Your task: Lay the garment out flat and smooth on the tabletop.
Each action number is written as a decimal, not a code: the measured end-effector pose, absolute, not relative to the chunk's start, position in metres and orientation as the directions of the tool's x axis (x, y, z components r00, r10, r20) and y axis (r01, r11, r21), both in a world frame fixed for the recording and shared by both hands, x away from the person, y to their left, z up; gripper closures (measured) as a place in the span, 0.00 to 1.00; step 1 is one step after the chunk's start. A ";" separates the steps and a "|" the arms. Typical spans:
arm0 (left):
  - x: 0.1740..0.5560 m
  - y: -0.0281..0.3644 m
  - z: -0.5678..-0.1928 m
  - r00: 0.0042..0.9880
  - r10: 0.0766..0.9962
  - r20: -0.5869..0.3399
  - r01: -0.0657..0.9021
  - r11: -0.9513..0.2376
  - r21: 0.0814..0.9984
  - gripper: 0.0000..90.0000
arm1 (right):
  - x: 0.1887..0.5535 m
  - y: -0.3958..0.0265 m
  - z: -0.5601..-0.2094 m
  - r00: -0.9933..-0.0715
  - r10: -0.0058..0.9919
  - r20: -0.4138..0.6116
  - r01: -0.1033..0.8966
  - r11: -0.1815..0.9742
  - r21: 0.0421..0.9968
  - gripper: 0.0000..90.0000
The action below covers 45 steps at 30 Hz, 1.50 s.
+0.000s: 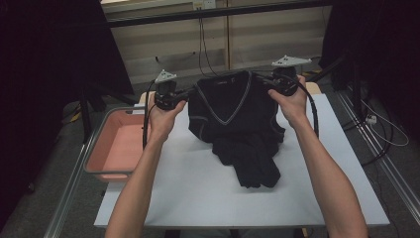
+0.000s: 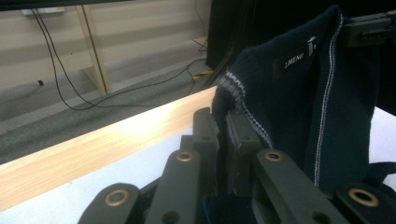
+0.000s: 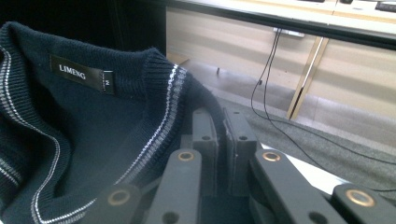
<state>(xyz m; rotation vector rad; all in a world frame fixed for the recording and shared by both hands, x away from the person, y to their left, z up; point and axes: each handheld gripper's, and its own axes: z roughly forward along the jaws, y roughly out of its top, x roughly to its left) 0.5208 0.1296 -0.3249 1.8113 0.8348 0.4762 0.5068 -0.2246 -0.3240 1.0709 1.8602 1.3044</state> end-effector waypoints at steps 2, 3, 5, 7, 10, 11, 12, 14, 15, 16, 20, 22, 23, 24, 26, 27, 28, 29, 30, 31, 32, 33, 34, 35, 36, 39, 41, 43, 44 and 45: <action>0.524 0.130 -0.334 0.669 0.739 -0.076 0.340 -0.214 0.916 0.93 | 0.509 -0.224 -0.330 -0.482 0.876 -0.026 0.283 0.183 0.941 0.94; 0.526 0.129 -0.339 0.664 0.743 -0.086 0.352 -0.209 0.912 0.92 | 0.510 -0.223 -0.333 -0.480 0.877 -0.026 0.292 0.187 0.938 0.94; 0.530 0.128 -0.345 0.650 0.755 -0.088 0.368 -0.211 0.905 0.91 | 0.515 -0.222 -0.340 -0.473 0.881 -0.028 0.310 0.197 0.930 0.93; 0.533 0.128 -0.348 0.633 0.768 -0.096 0.380 -0.201 0.903 0.86 | 0.521 -0.221 -0.346 -0.461 0.887 -0.032 0.326 0.202 0.923 0.92; 0.534 0.128 -0.351 0.612 0.786 -0.089 0.386 -0.199 0.901 0.72 | 0.529 -0.222 -0.355 -0.426 0.904 -0.032 0.356 0.200 0.913 0.75; 0.533 0.129 -0.353 0.614 0.785 -0.084 0.385 -0.205 0.900 0.71 | 0.530 -0.223 -0.358 -0.413 0.911 -0.025 0.365 0.191 0.911 0.65; 0.532 0.130 -0.355 0.620 0.781 -0.075 0.384 -0.219 0.897 0.71 | 0.531 -0.223 -0.360 -0.405 0.914 -0.016 0.377 0.183 0.908 0.59; 0.529 0.132 -0.360 0.625 0.777 -0.080 0.389 -0.221 0.895 0.66 | 0.529 -0.223 -0.364 -0.405 0.914 -0.017 0.385 0.188 0.904 0.55; 0.528 0.133 -0.362 0.625 0.776 -0.086 0.394 -0.218 0.893 0.61 | 0.527 -0.224 -0.366 -0.410 0.912 -0.018 0.384 0.191 0.903 0.54; 0.527 0.134 -0.365 0.628 0.773 -0.088 0.396 -0.220 0.891 0.58 | 0.524 -0.225 -0.367 -0.412 0.911 -0.018 0.386 0.192 0.902 0.53; 0.519 0.134 -0.374 0.637 0.766 -0.086 0.403 -0.236 0.884 0.45 | 0.511 -0.225 -0.375 -0.431 0.902 -0.009 0.388 0.195 0.901 0.48; 0.513 0.133 -0.378 0.649 0.756 -0.083 0.398 -0.245 0.884 0.39 | 0.502 -0.224 -0.378 -0.447 0.894 -0.001 0.381 0.192 0.904 0.45; 0.510 0.132 -0.380 0.652 0.754 -0.081 0.393 -0.246 0.886 0.36 | 0.497 -0.223 -0.380 -0.456 0.890 0.003 0.379 0.191 0.905 0.43; 0.506 0.131 -0.381 0.655 0.751 -0.084 0.393 -0.244 0.887 0.33 | 0.492 -0.221 -0.381 -0.468 0.883 0.009 0.376 0.190 0.907 0.42; 0.498 0.129 -0.385 0.667 0.741 -0.073 0.388 -0.263 0.883 0.26 | 0.482 -0.218 -0.384 -0.491 0.871 0.008 0.370 0.200 0.907 0.37; 0.494 0.127 -0.387 0.675 0.736 -0.062 0.382 -0.276 0.882 0.23 | 0.476 -0.216 -0.386 -0.503 0.864 0.006 0.365 0.206 0.908 0.36; 0.489 0.126 -0.389 0.676 0.736 -0.047 0.378 -0.290 0.879 0.21 | 0.470 -0.213 -0.387 -0.518 0.855 0.003 0.362 0.216 0.907 0.35; 0.485 0.125 -0.391 0.669 0.742 -0.037 0.377 -0.296 0.878 0.16 | 0.464 -0.212 -0.389 -0.529 0.848 -0.001 0.358 0.224 0.907 0.34; 0.482 0.124 -0.393 0.664 0.747 -0.035 0.382 -0.299 0.875 0.11 | 0.458 -0.211 -0.390 -0.535 0.845 0.003 0.350 0.218 0.911 0.34; 0.478 0.124 -0.394 0.664 0.747 -0.037 0.389 -0.303 0.870 0.09 | 0.452 -0.211 -0.391 -0.545 0.838 0.009 0.346 0.215 0.913 0.34; 0.475 0.123 -0.396 0.671 0.740 -0.041 0.393 -0.309 0.866 0.09 | 0.447 -0.210 -0.392 -0.556 0.831 0.012 0.349 0.220 0.911 0.34; 0.471 0.123 -0.399 0.680 0.732 -0.045 0.391 -0.310 0.866 0.09 | 0.441 -0.210 -0.393 -0.558 0.830 0.009 0.342 0.220 0.913 0.34; 0.468 0.123 -0.401 0.685 0.727 -0.049 0.392 -0.312 0.866 0.09 | 0.436 -0.210 -0.395 -0.562 0.827 0.005 0.338 0.224 0.914 0.34; 0.465 0.122 -0.403 0.692 0.720 -0.048 0.392 -0.319 0.863 0.09 | 0.431 -0.210 -0.396 -0.566 0.825 0.004 0.338 0.228 0.913 0.34; 0.461 0.122 -0.404 0.696 0.717 -0.041 0.389 -0.330 0.860 0.09 | 0.425 -0.210 -0.397 -0.570 0.822 0.006 0.336 0.226 0.914 0.36; 0.445 0.122 -0.409 0.701 0.713 -0.016 0.365 -0.339 0.867 0.10 | 0.408 -0.212 -0.401 -0.591 0.806 0.030 0.334 0.211 0.919 0.38; 0.435 0.121 -0.414 0.719 0.695 -0.014 0.356 -0.352 0.866 0.11 | 0.398 -0.212 -0.402 -0.602 0.798 0.014 0.331 0.234 0.914 0.39; 0.425 0.121 -0.418 0.727 0.687 0.005 0.348 -0.375 0.859 0.11 | 0.387 -0.211 -0.405 -0.614 0.789 0.018 0.333 0.238 0.912 0.46; 0.421 0.121 -0.421 0.734 0.679 0.013 0.343 -0.387 0.856 0.11 | 0.381 -0.211 -0.408 -0.620 0.784 0.019 0.335 0.243 0.910 0.48; 0.418 0.121 -0.423 0.739 0.673 0.019 0.343 -0.401 0.849 0.10 | 0.374 -0.210 -0.410 -0.620 0.785 0.014 0.337 0.250 0.908 0.50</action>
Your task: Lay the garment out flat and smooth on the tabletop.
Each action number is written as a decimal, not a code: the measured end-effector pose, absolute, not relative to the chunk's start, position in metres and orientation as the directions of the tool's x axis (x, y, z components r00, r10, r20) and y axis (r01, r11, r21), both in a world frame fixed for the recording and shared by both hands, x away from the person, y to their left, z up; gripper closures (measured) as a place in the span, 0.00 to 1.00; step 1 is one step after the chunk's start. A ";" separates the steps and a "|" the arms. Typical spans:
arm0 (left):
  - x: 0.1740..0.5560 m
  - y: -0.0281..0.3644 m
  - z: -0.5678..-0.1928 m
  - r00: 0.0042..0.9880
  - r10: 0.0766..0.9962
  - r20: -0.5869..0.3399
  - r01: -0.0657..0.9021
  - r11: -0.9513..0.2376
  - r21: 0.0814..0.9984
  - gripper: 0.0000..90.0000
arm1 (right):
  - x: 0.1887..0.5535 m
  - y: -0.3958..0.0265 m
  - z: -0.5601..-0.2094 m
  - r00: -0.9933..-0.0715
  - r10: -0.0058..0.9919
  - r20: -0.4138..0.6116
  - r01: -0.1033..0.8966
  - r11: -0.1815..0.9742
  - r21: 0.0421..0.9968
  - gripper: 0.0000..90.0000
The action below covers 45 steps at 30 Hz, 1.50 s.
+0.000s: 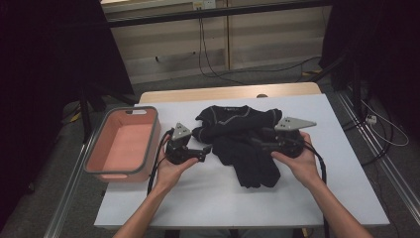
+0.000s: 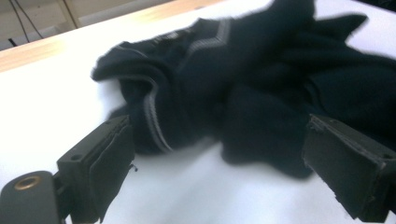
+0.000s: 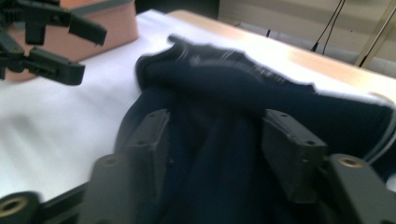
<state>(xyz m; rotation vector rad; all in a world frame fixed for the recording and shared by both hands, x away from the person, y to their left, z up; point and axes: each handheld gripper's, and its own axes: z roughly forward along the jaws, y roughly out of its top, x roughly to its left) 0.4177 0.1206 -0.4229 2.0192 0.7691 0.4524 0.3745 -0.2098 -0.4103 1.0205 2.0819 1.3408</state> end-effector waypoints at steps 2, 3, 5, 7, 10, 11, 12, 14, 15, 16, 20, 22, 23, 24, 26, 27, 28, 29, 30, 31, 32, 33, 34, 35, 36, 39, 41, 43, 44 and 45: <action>0.411 0.121 -0.430 0.754 0.656 0.015 0.340 -0.410 0.847 0.10 | 0.363 -0.206 -0.417 -0.644 0.765 0.008 0.342 0.279 0.897 0.55; 0.408 0.121 -0.434 0.757 0.653 0.026 0.339 -0.427 0.838 0.10 | 0.357 -0.203 -0.420 -0.654 0.756 0.007 0.345 0.291 0.892 0.56; 0.405 0.118 -0.440 0.756 0.654 0.045 0.347 -0.457 0.819 0.10 | 0.346 -0.198 -0.427 -0.678 0.735 0.002 0.351 0.321 0.880 0.58; 0.404 0.114 -0.445 0.761 0.648 0.042 0.353 -0.468 0.810 0.10 | 0.337 -0.193 -0.431 -0.698 0.717 -0.004 0.349 0.344 0.872 0.59; 0.398 0.105 -0.449 0.793 0.608 0.033 0.353 -0.504 0.788 0.11 | 0.324 -0.190 -0.436 -0.714 0.700 -0.002 0.348 0.357 0.867 0.58; 0.396 0.102 -0.450 0.809 0.588 0.019 0.353 -0.510 0.784 0.15 | 0.320 -0.190 -0.438 -0.719 0.695 -0.004 0.348 0.365 0.863 0.57; 0.394 0.099 -0.452 0.821 0.571 0.005 0.358 -0.520 0.775 0.19 | 0.316 -0.189 -0.440 -0.721 0.693 -0.006 0.351 0.373 0.859 0.55; 0.391 0.092 -0.458 0.832 0.555 0.002 0.358 -0.540 0.761 0.20 | 0.311 -0.189 -0.445 -0.730 0.684 -0.004 0.358 0.386 0.850 0.53; 0.390 0.089 -0.462 0.834 0.552 0.012 0.350 -0.546 0.761 0.21 | 0.310 -0.190 -0.447 -0.731 0.682 0.002 0.362 0.386 0.849 0.54; 0.389 0.086 -0.465 0.834 0.552 0.016 0.348 -0.548 0.761 0.23 | 0.310 -0.191 -0.449 -0.735 0.678 0.007 0.364 0.385 0.848 0.53; 0.392 0.078 -0.471 0.841 0.541 -0.012 0.357 -0.537 0.765 0.34 | 0.304 -0.191 -0.451 -0.750 0.661 -0.003 0.363 0.415 0.834 0.50; 0.393 0.077 -0.471 0.843 0.537 -0.026 0.363 -0.532 0.765 0.42 | 0.300 -0.194 -0.453 -0.753 0.658 0.004 0.372 0.421 0.827 0.48; 0.394 0.076 -0.470 0.842 0.538 -0.036 0.369 -0.526 0.766 0.43 | 0.297 -0.195 -0.456 -0.752 0.660 0.001 0.377 0.428 0.821 0.48; 0.395 0.075 -0.470 0.842 0.538 -0.037 0.370 -0.526 0.766 0.46 | 0.294 -0.196 -0.460 -0.751 0.661 -0.009 0.380 0.443 0.812 0.49; 0.399 0.072 -0.470 0.834 0.551 -0.030 0.373 -0.523 0.766 0.48 | 0.292 -0.197 -0.467 -0.743 0.669 -0.035 0.384 0.468 0.796 0.60; 0.403 0.070 -0.472 0.831 0.555 -0.016 0.372 -0.534 0.759 0.48 | 0.294 -0.197 -0.468 -0.738 0.673 -0.054 0.381 0.481 0.789 0.70; 0.406 0.069 -0.472 0.830 0.557 -0.018 0.370 -0.526 0.766 0.48 | 0.296 -0.198 -0.468 -0.734 0.676 -0.067 0.379 0.489 0.786 0.79; 0.408 0.067 -0.472 0.826 0.564 -0.020 0.374 -0.521 0.767 0.48 | 0.298 -0.200 -0.468 -0.734 0.675 -0.074 0.374 0.492 0.786 0.85; 0.410 0.066 -0.471 0.825 0.565 -0.011 0.372 -0.528 0.763 0.47 | 0.301 -0.203 -0.467 -0.731 0.678 -0.075 0.374 0.491 0.787 0.88; 0.412 0.064 -0.472 0.822 0.569 -0.015 0.375 -0.522 0.766 0.46 | 0.303 -0.207 -0.465 -0.722 0.688 -0.074 0.377 0.481 0.792 0.89; 0.415 0.063 -0.472 0.823 0.568 -0.018 0.376 -0.520 0.767 0.46 | 0.305 -0.210 -0.464 -0.713 0.697 -0.074 0.380 0.473 0.795 0.89; 0.416 0.061 -0.473 0.820 0.572 -0.018 0.378 -0.517 0.768 0.48 | 0.307 -0.213 -0.463 -0.703 0.706 -0.079 0.378 0.466 0.800 0.89; 0.418 0.059 -0.472 0.816 0.578 -0.003 0.373 -0.522 0.767 0.51 | 0.309 -0.216 -0.462 -0.691 0.719 -0.079 0.382 0.455 0.804 0.89; 0.420 0.057 -0.472 0.809 0.588 -0.007 0.381 -0.514 0.768 0.58 | 0.311 -0.219 -0.461 -0.681 0.728 -0.080 0.382 0.447 0.809 0.90; 0.423 0.057 -0.471 0.806 0.591 -0.026 0.393 -0.501 0.771 0.64 | 0.313 -0.222 -0.459 -0.672 0.736 -0.081 0.381 0.437 0.815 0.90; 0.428 0.055 -0.467 0.804 0.591 -0.067 0.407 -0.464 0.787 0.83 | 0.315 -0.231 -0.454 -0.641 0.763 -0.083 0.376 0.407 0.833 0.90; 0.429 0.056 -0.462 0.797 0.597 -0.094 0.416 -0.428 0.802 0.89 | 0.316 -0.237 -0.450 -0.622 0.779 -0.081 0.370 0.383 0.846 0.90; 0.431 0.059 -0.453 0.793 0.600 -0.109 0.418 -0.405 0.813 0.91 | 0.317 -0.244 -0.446 -0.604 0.793 -0.084 0.362 0.367 0.857 0.90; 0.432 0.062 -0.449 0.790 0.603 -0.115 0.417 -0.390 0.821 0.92 | 0.317 -0.248 -0.444 -0.596 0.799 -0.081 0.360 0.356 0.863 0.90; 0.433 0.065 -0.444 0.788 0.604 -0.119 0.416 -0.380 0.826 0.92 | 0.318 -0.251 -0.443 -0.587 0.806 -0.081 0.358 0.347 0.867 0.90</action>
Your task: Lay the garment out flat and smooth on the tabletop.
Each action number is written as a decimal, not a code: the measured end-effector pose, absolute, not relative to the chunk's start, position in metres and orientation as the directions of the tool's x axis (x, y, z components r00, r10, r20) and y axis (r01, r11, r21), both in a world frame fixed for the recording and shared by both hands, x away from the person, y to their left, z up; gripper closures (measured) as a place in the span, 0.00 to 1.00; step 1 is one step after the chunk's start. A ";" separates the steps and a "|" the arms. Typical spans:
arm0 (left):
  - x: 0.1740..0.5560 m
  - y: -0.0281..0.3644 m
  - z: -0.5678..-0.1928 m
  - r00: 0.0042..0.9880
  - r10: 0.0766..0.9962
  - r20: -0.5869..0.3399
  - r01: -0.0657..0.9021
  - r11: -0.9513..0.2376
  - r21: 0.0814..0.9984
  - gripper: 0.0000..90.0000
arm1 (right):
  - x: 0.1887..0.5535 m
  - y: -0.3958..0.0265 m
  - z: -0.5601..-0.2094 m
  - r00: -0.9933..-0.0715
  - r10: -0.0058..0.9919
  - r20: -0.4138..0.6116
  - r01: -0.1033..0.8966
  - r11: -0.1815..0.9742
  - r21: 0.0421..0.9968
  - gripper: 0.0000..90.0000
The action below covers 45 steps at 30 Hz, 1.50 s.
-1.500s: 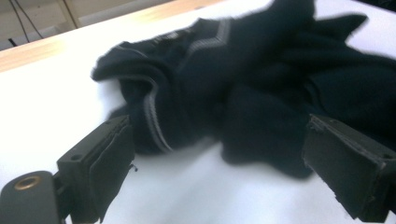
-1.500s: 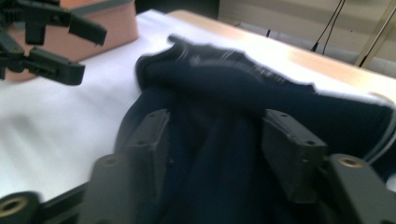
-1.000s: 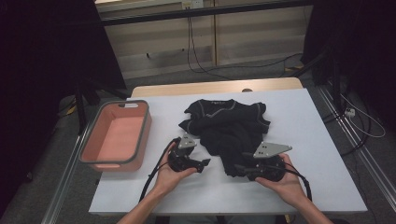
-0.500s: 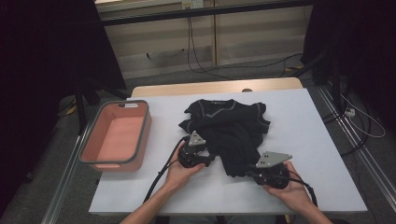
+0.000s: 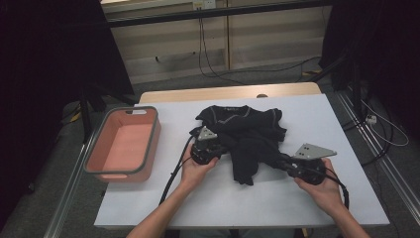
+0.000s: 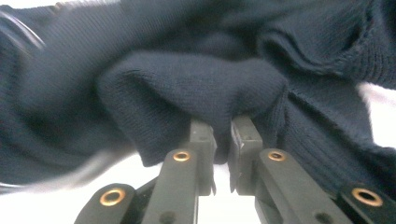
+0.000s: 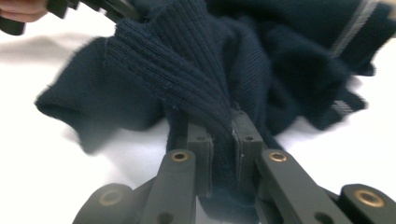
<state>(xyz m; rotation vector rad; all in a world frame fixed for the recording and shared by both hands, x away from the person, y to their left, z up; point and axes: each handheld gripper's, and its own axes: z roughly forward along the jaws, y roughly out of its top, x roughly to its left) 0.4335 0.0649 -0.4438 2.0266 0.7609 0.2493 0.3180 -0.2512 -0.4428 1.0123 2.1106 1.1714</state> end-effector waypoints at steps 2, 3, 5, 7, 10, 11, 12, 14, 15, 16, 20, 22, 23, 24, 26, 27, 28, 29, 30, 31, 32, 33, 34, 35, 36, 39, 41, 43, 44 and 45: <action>0.436 0.072 -0.434 0.780 0.615 -0.119 0.412 -0.360 0.837 0.92 | 0.320 -0.258 -0.439 -0.572 0.817 -0.081 0.351 0.333 0.875 0.90; 0.437 0.075 -0.428 0.776 0.620 -0.118 0.410 -0.353 0.841 0.92 | 0.321 -0.261 -0.437 -0.562 0.823 -0.080 0.349 0.324 0.880 0.90; 0.439 0.083 -0.417 0.768 0.631 -0.108 0.404 -0.347 0.846 0.93 | 0.322 -0.266 -0.433 -0.548 0.832 -0.088 0.338 0.317 0.886 0.90; 0.443 0.091 -0.406 0.757 0.646 -0.097 0.401 -0.342 0.850 0.93 | 0.324 -0.272 -0.430 -0.532 0.842 -0.089 0.331 0.304 0.893 0.90; 0.451 0.102 -0.393 0.733 0.674 -0.094 0.408 -0.325 0.853 0.93 | 0.325 -0.282 -0.428 -0.503 0.859 -0.098 0.326 0.293 0.899 0.90; 0.453 0.106 -0.390 0.726 0.682 -0.090 0.408 -0.322 0.854 0.93 | 0.326 -0.286 -0.428 -0.492 0.864 -0.103 0.327 0.293 0.899 0.90; 0.456 0.110 -0.387 0.720 0.688 -0.092 0.416 -0.321 0.851 0.93 | 0.327 -0.290 -0.428 -0.481 0.870 -0.106 0.328 0.291 0.899 0.90; 0.461 0.116 -0.383 0.708 0.699 -0.098 0.425 -0.311 0.850 0.93 | 0.329 -0.299 -0.429 -0.460 0.883 -0.097 0.335 0.274 0.902 0.90; 0.463 0.118 -0.381 0.700 0.709 -0.085 0.425 -0.318 0.847 0.93 | 0.330 -0.302 -0.429 -0.452 0.887 -0.099 0.338 0.273 0.901 0.90; 0.464 0.120 -0.381 0.699 0.712 -0.070 0.422 -0.331 0.844 0.93 | 0.330 -0.306 -0.430 -0.440 0.892 -0.103 0.337 0.270 0.902 0.90; 0.469 0.122 -0.390 0.694 0.716 -0.074 0.448 -0.349 0.823 0.93 | 0.331 -0.319 -0.433 -0.401 0.911 -0.098 0.354 0.253 0.900 0.91; 0.471 0.120 -0.398 0.702 0.708 -0.080 0.452 -0.355 0.818 0.91 | 0.330 -0.322 -0.437 -0.402 0.911 -0.091 0.364 0.250 0.897 0.90; 0.471 0.120 -0.401 0.706 0.703 -0.087 0.458 -0.358 0.814 0.90 | 0.330 -0.321 -0.439 -0.410 0.908 -0.085 0.368 0.250 0.895 0.90; 0.470 0.118 -0.404 0.712 0.696 -0.089 0.455 -0.362 0.813 0.89 | 0.329 -0.320 -0.440 -0.424 0.902 -0.084 0.371 0.257 0.892 0.90; 0.468 0.117 -0.410 0.707 0.704 -0.067 0.453 -0.378 0.808 0.81 | 0.326 -0.316 -0.443 -0.451 0.889 -0.083 0.375 0.273 0.886 0.87; 0.467 0.118 -0.412 0.701 0.711 -0.060 0.454 -0.380 0.806 0.76 | 0.325 -0.314 -0.444 -0.463 0.882 -0.083 0.380 0.282 0.881 0.86; 0.465 0.119 -0.414 0.685 0.726 -0.055 0.459 -0.372 0.807 0.69 | 0.324 -0.312 -0.446 -0.473 0.877 -0.085 0.382 0.291 0.877 0.83; 0.464 0.121 -0.415 0.682 0.730 -0.052 0.464 -0.376 0.802 0.62 | 0.322 -0.311 -0.447 -0.474 0.877 -0.083 0.390 0.294 0.873 0.79; 0.462 0.124 -0.417 0.682 0.730 -0.045 0.464 -0.384 0.798 0.57 | 0.321 -0.310 -0.448 -0.476 0.875 -0.086 0.394 0.300 0.869 0.77; 0.460 0.126 -0.419 0.682 0.729 -0.050 0.469 -0.384 0.795 0.56 | 0.319 -0.311 -0.449 -0.478 0.874 -0.084 0.396 0.300 0.868 0.75; 0.457 0.129 -0.422 0.684 0.728 -0.052 0.470 -0.384 0.795 0.54 | 0.317 -0.312 -0.449 -0.472 0.878 -0.084 0.400 0.298 0.866 0.71; 0.454 0.132 -0.424 0.691 0.720 -0.057 0.476 -0.395 0.786 0.52 | 0.315 -0.314 -0.449 -0.467 0.881 -0.079 0.403 0.292 0.867 0.67; 0.451 0.133 -0.426 0.697 0.714 -0.068 0.485 -0.399 0.778 0.51 | 0.313 -0.315 -0.450 -0.462 0.884 -0.067 0.408 0.279 0.869 0.62; 0.447 0.134 -0.429 0.704 0.706 -0.073 0.489 -0.408 0.771 0.51 | 0.311 -0.317 -0.450 -0.456 0.888 -0.061 0.413 0.272 0.869 0.60; 0.442 0.135 -0.432 0.707 0.704 -0.071 0.488 -0.413 0.769 0.51 | 0.307 -0.318 -0.451 -0.457 0.888 -0.059 0.419 0.273 0.866 0.59; 0.431 0.135 -0.440 0.743 0.664 -0.084 0.479 -0.440 0.760 0.52 | 0.296 -0.322 -0.455 -0.446 0.893 -0.054 0.434 0.269 0.860 0.50; 0.426 0.131 -0.444 0.776 0.620 -0.114 0.470 -0.449 0.760 0.53 | 0.290 -0.326 -0.456 -0.428 0.902 -0.055 0.440 0.262 0.859 0.50; 0.425 0.127 -0.448 0.797 0.581 -0.166 0.478 -0.438 0.761 0.52 | 0.287 -0.330 -0.456 -0.409 0.911 -0.058 0.440 0.252 0.862 0.54; 0.424 0.123 -0.450 0.799 0.577 -0.171 0.480 -0.438 0.760 0.51 | 0.287 -0.331 -0.454 -0.404 0.913 -0.062 0.435 0.251 0.865 0.57; 0.423 0.118 -0.452 0.804 0.570 -0.166 0.477 -0.453 0.753 0.51 | 0.288 -0.331 -0.453 -0.402 0.914 -0.058 0.429 0.244 0.870 0.59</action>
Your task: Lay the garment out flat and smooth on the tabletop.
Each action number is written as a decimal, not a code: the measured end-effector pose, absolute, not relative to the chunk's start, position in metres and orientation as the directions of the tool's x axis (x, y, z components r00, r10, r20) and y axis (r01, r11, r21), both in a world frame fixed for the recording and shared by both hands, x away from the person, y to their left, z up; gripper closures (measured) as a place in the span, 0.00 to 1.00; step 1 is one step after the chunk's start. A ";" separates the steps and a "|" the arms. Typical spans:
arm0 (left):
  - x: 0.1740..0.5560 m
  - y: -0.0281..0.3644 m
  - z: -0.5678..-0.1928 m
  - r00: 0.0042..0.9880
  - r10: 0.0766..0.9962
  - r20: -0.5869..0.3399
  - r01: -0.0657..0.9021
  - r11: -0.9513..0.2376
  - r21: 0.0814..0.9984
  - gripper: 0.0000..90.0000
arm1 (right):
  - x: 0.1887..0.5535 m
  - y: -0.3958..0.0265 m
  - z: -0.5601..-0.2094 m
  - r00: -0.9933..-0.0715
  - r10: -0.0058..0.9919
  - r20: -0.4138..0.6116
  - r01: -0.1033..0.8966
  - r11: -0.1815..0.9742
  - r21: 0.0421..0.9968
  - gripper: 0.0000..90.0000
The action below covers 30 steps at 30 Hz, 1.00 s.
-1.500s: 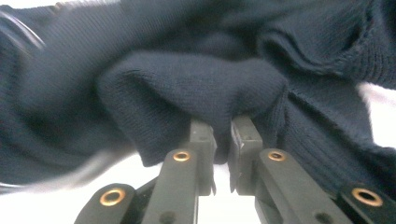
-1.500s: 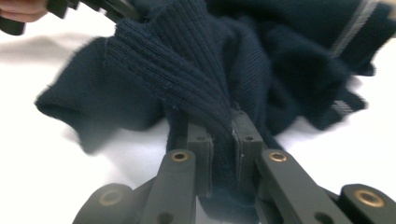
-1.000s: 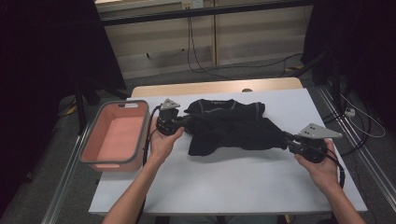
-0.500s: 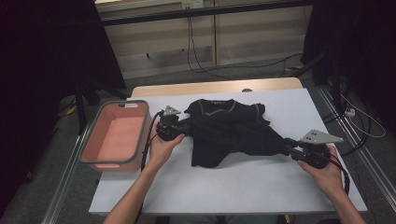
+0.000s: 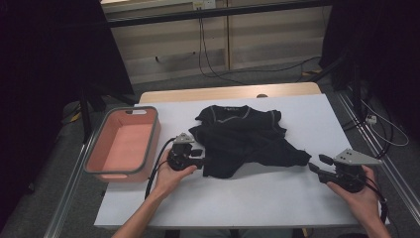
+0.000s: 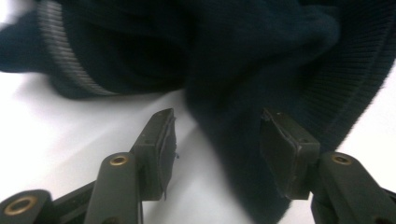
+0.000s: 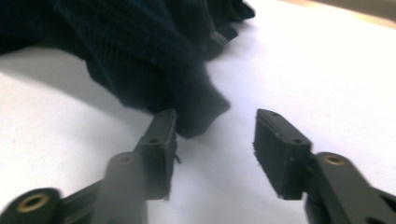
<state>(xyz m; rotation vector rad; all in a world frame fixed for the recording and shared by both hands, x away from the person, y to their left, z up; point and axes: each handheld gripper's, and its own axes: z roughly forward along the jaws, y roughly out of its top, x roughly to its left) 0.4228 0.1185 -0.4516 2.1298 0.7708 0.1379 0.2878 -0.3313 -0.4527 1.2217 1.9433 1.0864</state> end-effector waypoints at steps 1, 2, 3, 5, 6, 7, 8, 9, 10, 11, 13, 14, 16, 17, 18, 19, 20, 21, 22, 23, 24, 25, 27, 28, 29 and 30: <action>0.422 0.114 -0.455 0.804 0.578 -0.142 0.471 -0.473 0.745 0.52 | 0.289 -0.331 -0.451 -0.403 0.914 -0.051 0.427 0.237 0.873 0.61; 0.421 0.110 -0.458 0.806 0.577 -0.135 0.474 -0.491 0.731 0.56 | 0.290 -0.330 -0.450 -0.401 0.914 -0.054 0.425 0.238 0.873 0.64; 0.421 0.107 -0.463 0.815 0.563 -0.134 0.470 -0.508 0.722 0.66 | 0.291 -0.329 -0.449 -0.397 0.916 -0.060 0.423 0.240 0.874 0.66; 0.417 0.104 -0.464 0.834 0.537 -0.127 0.449 -0.528 0.720 0.85 | 0.293 -0.328 -0.448 -0.394 0.916 -0.068 0.422 0.246 0.872 0.67; 0.415 0.105 -0.460 0.837 0.535 -0.115 0.442 -0.537 0.718 0.92 | 0.294 -0.328 -0.448 -0.396 0.916 -0.070 0.421 0.249 0.872 0.68; 0.412 0.107 -0.457 0.841 0.527 -0.120 0.440 -0.539 0.718 0.94 | 0.294 -0.328 -0.447 -0.395 0.916 -0.072 0.418 0.249 0.874 0.68; 0.409 0.110 -0.454 0.842 0.526 -0.120 0.440 -0.541 0.717 0.95 | 0.294 -0.329 -0.446 -0.392 0.917 -0.071 0.416 0.245 0.876 0.68; 0.406 0.114 -0.451 0.842 0.527 -0.116 0.438 -0.540 0.719 0.95 | 0.294 -0.329 -0.445 -0.389 0.919 -0.066 0.417 0.239 0.877 0.67; 0.402 0.119 -0.449 0.841 0.527 -0.121 0.440 -0.537 0.720 0.95 | 0.294 -0.330 -0.445 -0.392 0.918 -0.062 0.417 0.237 0.877 0.67; 0.398 0.123 -0.447 0.839 0.529 -0.127 0.445 -0.533 0.719 0.95 | 0.295 -0.330 -0.444 -0.396 0.917 -0.058 0.418 0.236 0.877 0.66; 0.388 0.132 -0.445 0.840 0.529 -0.121 0.441 -0.535 0.721 0.95 | 0.296 -0.330 -0.444 -0.403 0.913 -0.056 0.418 0.239 0.877 0.66; 0.383 0.137 -0.443 0.839 0.532 -0.117 0.441 -0.536 0.720 0.95 | 0.296 -0.329 -0.443 -0.406 0.912 -0.057 0.420 0.242 0.875 0.67; 0.374 0.145 -0.442 0.836 0.536 -0.116 0.442 -0.534 0.721 0.95 | 0.297 -0.327 -0.442 -0.412 0.910 -0.055 0.418 0.242 0.876 0.67; 0.370 0.148 -0.443 0.834 0.538 -0.123 0.447 -0.527 0.723 0.95 | 0.298 -0.325 -0.442 -0.416 0.908 -0.054 0.417 0.243 0.876 0.67; 0.366 0.151 -0.443 0.835 0.537 -0.122 0.445 -0.529 0.722 0.95 | 0.298 -0.323 -0.443 -0.422 0.905 -0.050 0.420 0.244 0.874 0.67; 0.362 0.154 -0.444 0.836 0.535 -0.122 0.446 -0.532 0.720 0.95 | 0.299 -0.321 -0.443 -0.429 0.902 -0.049 0.422 0.248 0.872 0.67; 0.359 0.155 -0.444 0.835 0.535 -0.127 0.450 -0.533 0.716 0.95 | 0.300 -0.317 -0.444 -0.437 0.898 -0.050 0.422 0.254 0.870 0.66; 0.356 0.157 -0.445 0.832 0.539 -0.129 0.456 -0.534 0.712 0.95 | 0.301 -0.314 -0.445 -0.445 0.894 -0.047 0.425 0.257 0.868 0.65; 0.353 0.158 -0.444 0.831 0.540 -0.132 0.457 -0.529 0.715 0.95 | 0.301 -0.311 -0.447 -0.455 0.889 -0.045 0.429 0.264 0.864 0.64; 0.352 0.159 -0.444 0.830 0.541 -0.139 0.460 -0.521 0.719 0.94 | 0.302 -0.308 -0.448 -0.460 0.887 -0.048 0.432 0.270 0.861 0.63; 0.352 0.159 -0.443 0.826 0.544 -0.146 0.464 -0.511 0.723 0.92 | 0.302 -0.305 -0.449 -0.466 0.884 -0.050 0.433 0.277 0.858 0.62; 0.353 0.160 -0.442 0.825 0.546 -0.146 0.464 -0.505 0.728 0.87 | 0.303 -0.303 -0.450 -0.470 0.881 -0.052 0.435 0.282 0.855 0.61; 0.358 0.162 -0.441 0.816 0.558 -0.151 0.469 -0.485 0.738 0.72 | 0.305 -0.302 -0.453 -0.461 0.886 -0.049 0.446 0.279 0.851 0.60; 0.361 0.163 -0.441 0.805 0.575 -0.146 0.473 -0.474 0.742 0.68 | 0.306 -0.303 -0.455 -0.456 0.889 -0.050 0.452 0.280 0.847 0.60; 0.365 0.164 -0.441 0.798 0.583 -0.151 0.480 -0.463 0.745 0.65 | 0.308 -0.303 -0.457 -0.451 0.891 -0.051 0.459 0.281 0.843 0.60; 0.369 0.165 -0.440 0.790 0.593 -0.158 0.486 -0.448 0.750 0.65 | 0.309 -0.304 -0.459 -0.443 0.895 -0.050 0.469 0.279 0.838 0.60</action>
